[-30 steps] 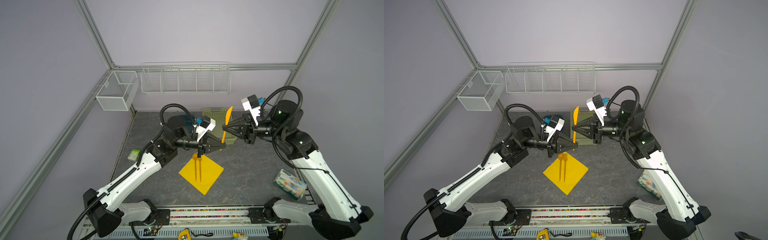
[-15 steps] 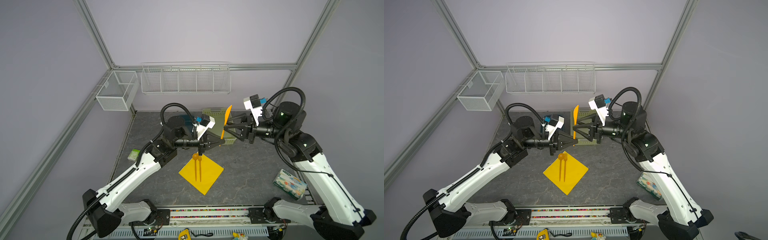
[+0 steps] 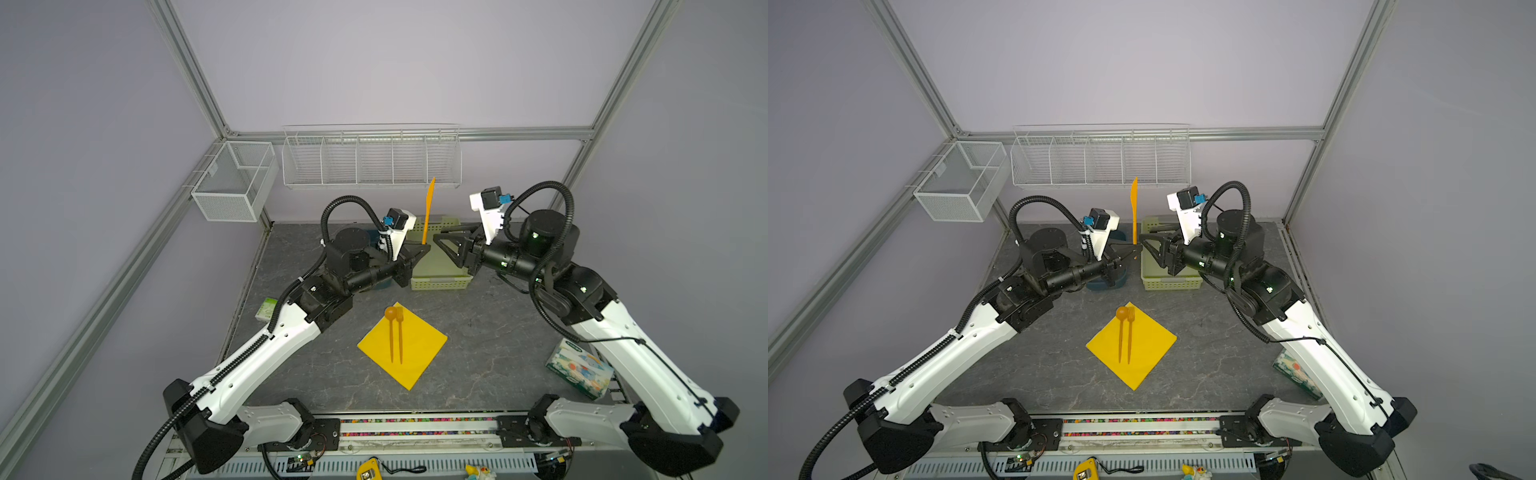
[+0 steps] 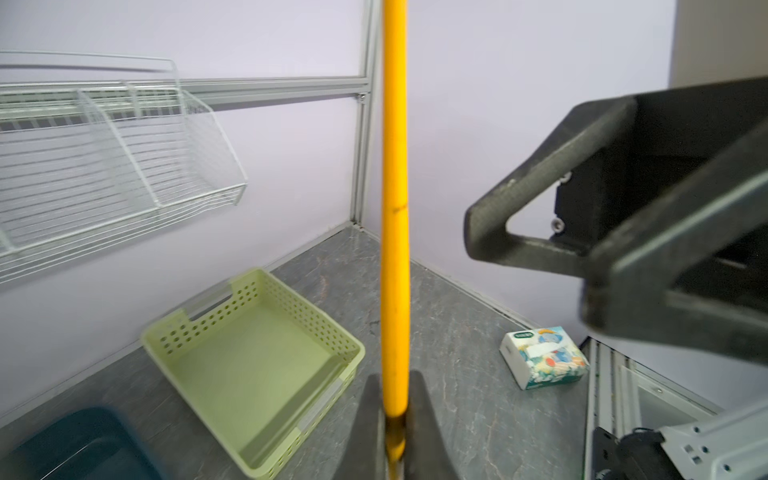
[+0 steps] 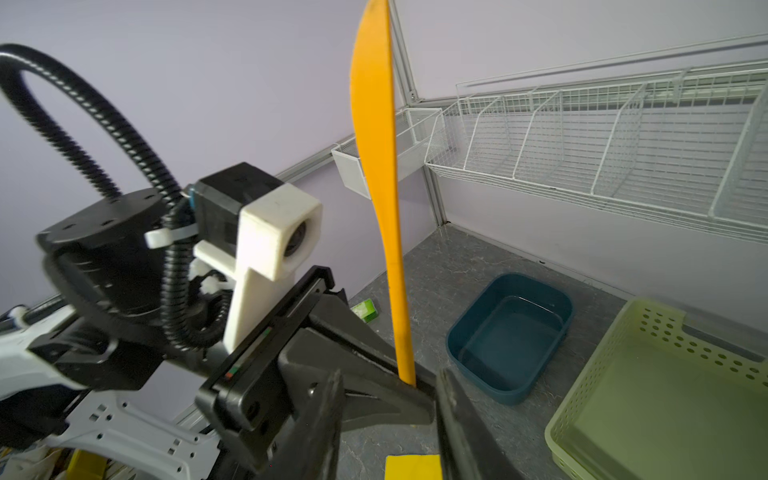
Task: Place the utensils on the paper napkin and roll it up
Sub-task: 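Hold the knife upright with both grippers and move it above the basket, then open the left gripper and pull it back while the right gripper holds the knife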
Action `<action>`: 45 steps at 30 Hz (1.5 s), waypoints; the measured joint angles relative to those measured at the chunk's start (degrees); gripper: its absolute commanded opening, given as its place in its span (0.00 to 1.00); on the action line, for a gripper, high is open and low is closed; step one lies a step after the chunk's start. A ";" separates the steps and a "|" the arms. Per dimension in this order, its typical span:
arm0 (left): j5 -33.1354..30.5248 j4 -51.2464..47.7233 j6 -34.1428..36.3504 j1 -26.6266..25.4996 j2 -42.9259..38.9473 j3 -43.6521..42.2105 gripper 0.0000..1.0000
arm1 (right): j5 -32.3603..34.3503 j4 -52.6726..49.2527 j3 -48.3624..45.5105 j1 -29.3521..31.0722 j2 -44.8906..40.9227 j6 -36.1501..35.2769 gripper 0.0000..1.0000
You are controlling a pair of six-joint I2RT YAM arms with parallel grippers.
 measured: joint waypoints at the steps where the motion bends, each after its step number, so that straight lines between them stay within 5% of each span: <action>1: -1.31 -0.55 -0.07 0.00 0.11 0.15 0.00 | 0.48 0.61 0.00 0.00 0.81 0.55 0.39; 11: -6.34 -3.69 -1.27 0.00 0.81 0.98 0.00 | -0.22 4.55 1.07 0.31 7.08 2.25 0.39; 45: -7.39 -4.94 -1.70 0.00 2.56 3.23 0.00 | -0.87 5.49 4.02 0.31 9.90 2.19 0.19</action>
